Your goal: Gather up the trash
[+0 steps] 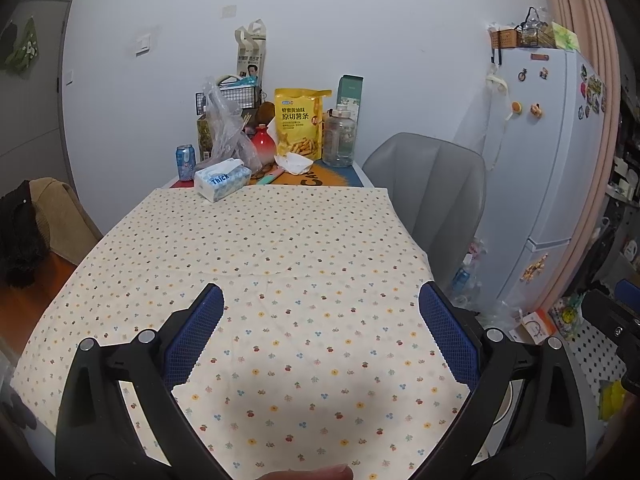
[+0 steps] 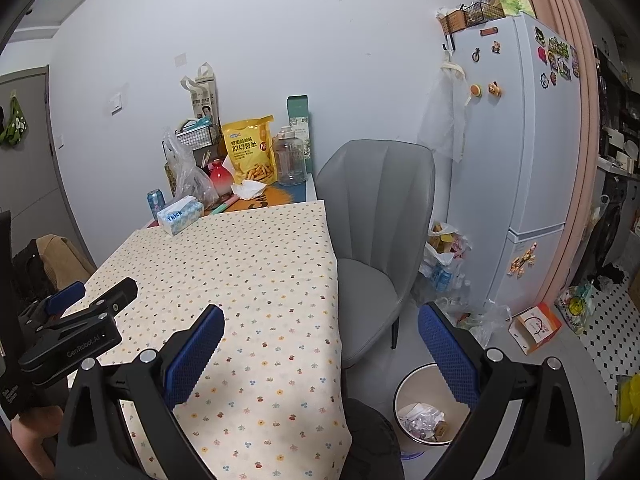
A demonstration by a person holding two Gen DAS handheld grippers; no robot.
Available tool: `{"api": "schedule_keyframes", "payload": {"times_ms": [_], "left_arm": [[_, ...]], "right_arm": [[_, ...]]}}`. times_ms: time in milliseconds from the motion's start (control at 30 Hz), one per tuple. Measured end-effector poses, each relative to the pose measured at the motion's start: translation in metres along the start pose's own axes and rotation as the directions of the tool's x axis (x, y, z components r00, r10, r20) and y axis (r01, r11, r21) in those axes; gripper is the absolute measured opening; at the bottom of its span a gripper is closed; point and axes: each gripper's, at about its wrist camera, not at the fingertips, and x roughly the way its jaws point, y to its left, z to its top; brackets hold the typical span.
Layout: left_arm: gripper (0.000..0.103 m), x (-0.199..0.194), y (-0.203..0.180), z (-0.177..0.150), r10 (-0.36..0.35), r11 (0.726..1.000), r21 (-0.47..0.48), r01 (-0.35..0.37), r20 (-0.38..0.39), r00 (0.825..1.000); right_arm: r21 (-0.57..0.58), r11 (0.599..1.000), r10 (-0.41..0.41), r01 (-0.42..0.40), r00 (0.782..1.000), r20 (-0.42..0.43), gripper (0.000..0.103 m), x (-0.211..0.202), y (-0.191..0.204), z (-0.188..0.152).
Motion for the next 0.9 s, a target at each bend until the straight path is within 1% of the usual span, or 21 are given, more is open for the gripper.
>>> {"api": "schedule_keyframes", "payload": {"times_ms": [567, 900], "left_arm": [[0.097, -0.002, 0.009, -0.004, 0.014, 1.000, -0.016, -0.014, -0.007, 1.000], [0.097, 0.001, 0.011, -0.006, 0.011, 1.000, -0.021, -0.011, -0.013, 1.000]], "right_arm": [[-0.013, 1.000, 0.005, -0.005, 1.000, -0.008, 0.095, 0.004, 0.006, -0.001], [-0.015, 1.000, 0.005, -0.006, 1.000, -0.005, 0.095, 0.005, 0.006, -0.001]]}}
